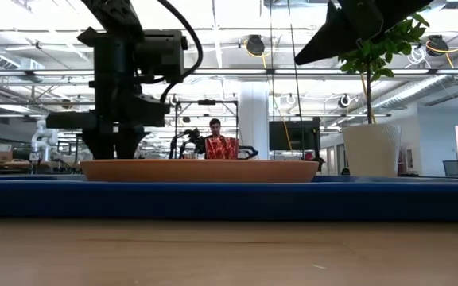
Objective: Pick and place plate/cup/fork/spoon on tray
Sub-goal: Put the yellow spoon on the blue serving tray to the left of the orange plate
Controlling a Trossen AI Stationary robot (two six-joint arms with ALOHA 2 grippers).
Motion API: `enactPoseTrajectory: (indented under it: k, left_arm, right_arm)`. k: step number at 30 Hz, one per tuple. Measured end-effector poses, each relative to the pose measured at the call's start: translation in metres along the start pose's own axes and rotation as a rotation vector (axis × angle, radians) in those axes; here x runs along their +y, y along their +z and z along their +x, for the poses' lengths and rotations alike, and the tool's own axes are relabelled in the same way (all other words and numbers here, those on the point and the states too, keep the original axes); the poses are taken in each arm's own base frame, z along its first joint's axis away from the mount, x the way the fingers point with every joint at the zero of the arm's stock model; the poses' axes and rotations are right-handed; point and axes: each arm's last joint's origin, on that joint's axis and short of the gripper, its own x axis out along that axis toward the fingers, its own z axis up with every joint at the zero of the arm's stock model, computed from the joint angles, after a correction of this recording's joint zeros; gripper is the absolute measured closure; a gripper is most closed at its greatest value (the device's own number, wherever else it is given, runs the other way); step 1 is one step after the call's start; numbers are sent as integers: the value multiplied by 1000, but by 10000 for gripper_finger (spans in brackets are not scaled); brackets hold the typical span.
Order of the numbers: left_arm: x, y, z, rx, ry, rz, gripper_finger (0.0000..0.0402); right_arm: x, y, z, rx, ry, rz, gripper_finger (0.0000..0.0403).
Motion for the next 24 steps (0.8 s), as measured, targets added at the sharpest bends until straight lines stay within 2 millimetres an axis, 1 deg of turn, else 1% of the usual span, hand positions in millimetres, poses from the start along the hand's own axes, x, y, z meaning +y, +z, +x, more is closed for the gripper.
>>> enactPoseTrajectory:
  k: [6,17,21,24]
  left_arm:
    - [0,-1,0,8,3,-1,256]
    - [2,-1,0,37,67,-21,256]
    - [3,-1,-6,17,92,-26,256]
    - [7,-1,-17,5,174,-35,256]
  right_arm:
    - [0,0,0,0,0,-1,258]
    - [0,0,0,0,-1,-4,258]
    - [0,0,1,0,-2,-4,258]
    - [0,0,1,-1,-4,-6,258]
